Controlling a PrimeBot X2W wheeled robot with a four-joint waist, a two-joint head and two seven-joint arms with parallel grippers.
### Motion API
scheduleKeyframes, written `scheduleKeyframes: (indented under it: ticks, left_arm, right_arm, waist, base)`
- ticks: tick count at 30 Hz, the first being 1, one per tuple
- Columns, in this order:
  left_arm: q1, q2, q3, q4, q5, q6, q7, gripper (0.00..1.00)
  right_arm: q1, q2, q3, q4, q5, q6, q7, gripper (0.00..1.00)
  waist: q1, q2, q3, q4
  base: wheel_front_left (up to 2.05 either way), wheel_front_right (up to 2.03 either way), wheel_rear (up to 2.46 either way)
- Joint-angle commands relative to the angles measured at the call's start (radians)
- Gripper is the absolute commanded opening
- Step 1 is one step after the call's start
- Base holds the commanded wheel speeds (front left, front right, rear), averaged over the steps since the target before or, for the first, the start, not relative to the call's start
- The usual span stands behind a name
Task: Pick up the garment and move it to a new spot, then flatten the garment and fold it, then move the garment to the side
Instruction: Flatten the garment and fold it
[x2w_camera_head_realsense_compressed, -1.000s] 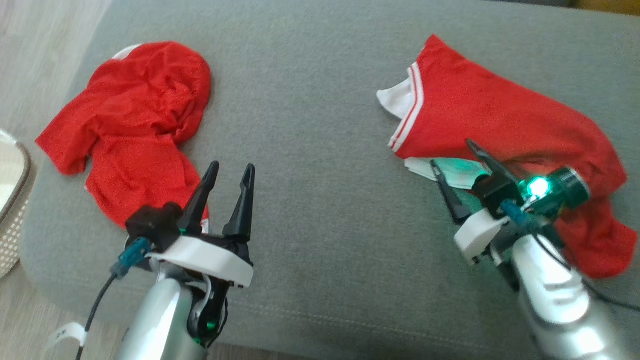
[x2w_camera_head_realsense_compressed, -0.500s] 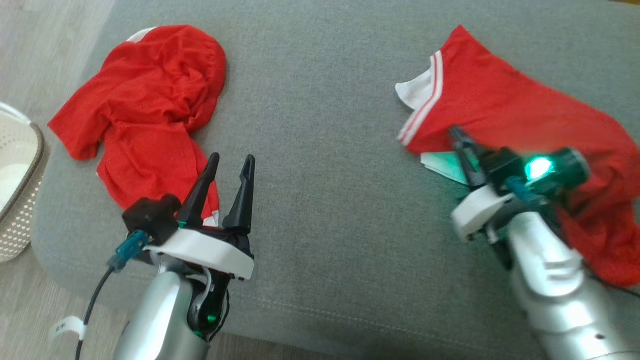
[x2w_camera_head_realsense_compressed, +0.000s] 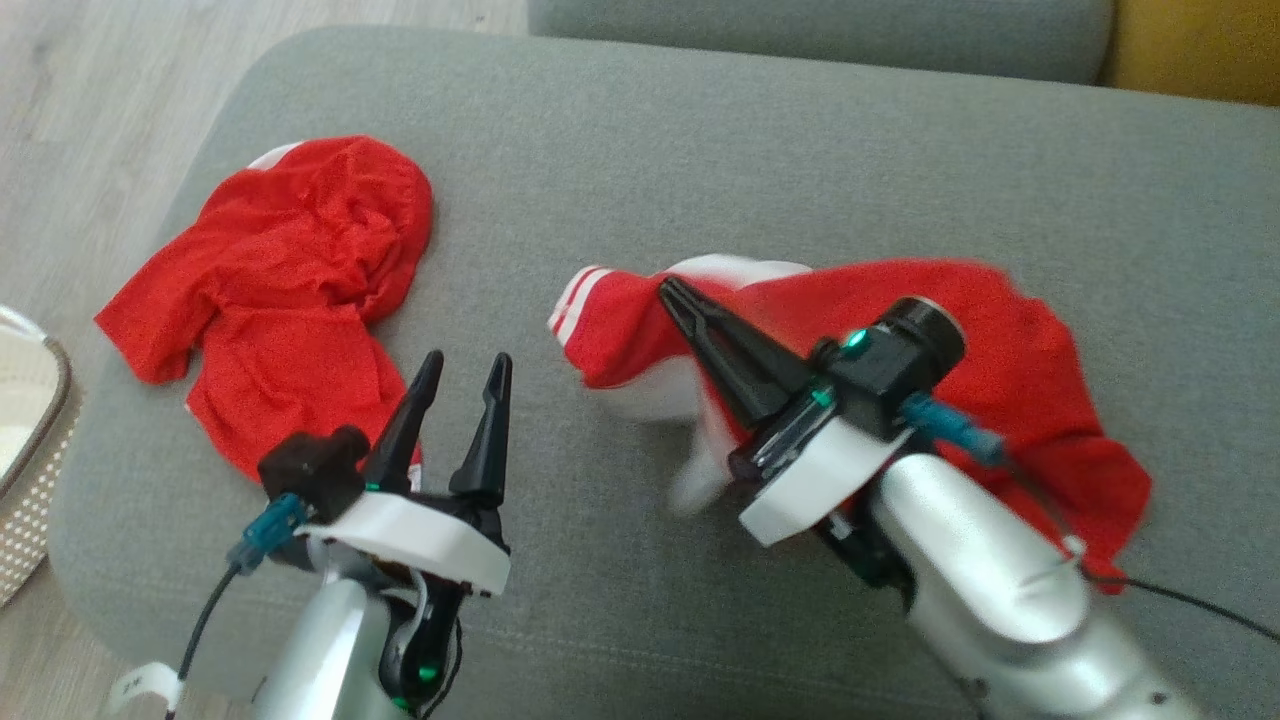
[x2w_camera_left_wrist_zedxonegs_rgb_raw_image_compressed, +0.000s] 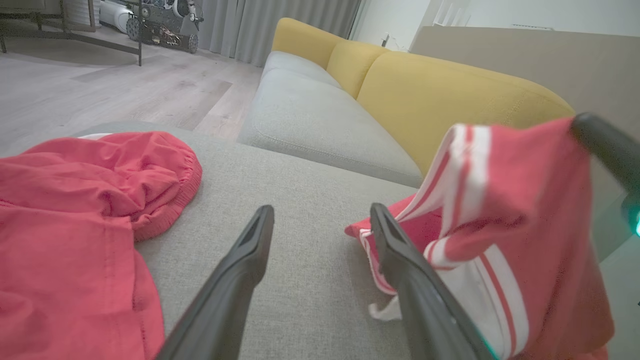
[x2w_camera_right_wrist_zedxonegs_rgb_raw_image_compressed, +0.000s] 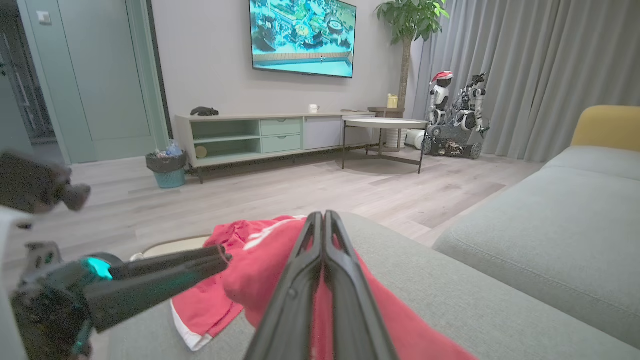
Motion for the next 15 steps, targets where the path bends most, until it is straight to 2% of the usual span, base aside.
scheduleKeyframes:
  ticks: [1,5,8,12,15]
  left_arm:
    - [-0.026,0.008,0.027,-0.031,-0.006,0.004,-0.012,1.00]
    - [-0.032,0.008,0.014,-0.047,-0.014,0.006,-0.012,1.00]
    - [-0.046,0.008,0.000,-0.055,-0.023,0.005,-0.012,1.00]
    - [-0.075,0.008,-0.019,-0.059,-0.034,0.003,-0.012,1.00]
    - [-0.101,0.008,-0.036,-0.060,-0.042,0.001,-0.012,1.00]
  right_arm:
    - [-0.012,-0.019,0.000,-0.057,0.033,0.008,0.015,0.00]
    - [-0.048,-0.099,-0.058,-0.187,0.165,0.008,0.097,0.00]
    - [-0.106,-0.154,-0.133,-0.212,0.230,0.008,0.156,0.00]
    - [-0.231,-0.214,-0.219,-0.138,0.292,0.008,0.215,0.00]
    - [-0.349,-0.256,-0.227,-0.028,0.280,0.008,0.244,0.00]
  waist:
    - [0.0000,-0.0001,-0.006,-0.008]
    - [0.0000,-0.0001,0.023,0.001]
    - [0.0000,-0.0001,0.064,0.015]
    - [0.0000,-0.0001,0.130,0.039]
    - [0.0000,-0.0001,0.180,0.063]
  base:
    - [0.00,0.00,0.00]
    - [0.00,0.00,0.00]
    - [0.00,0.00,0.00]
    - [0.00,0.00,0.00]
    - [0.00,0.00,0.00]
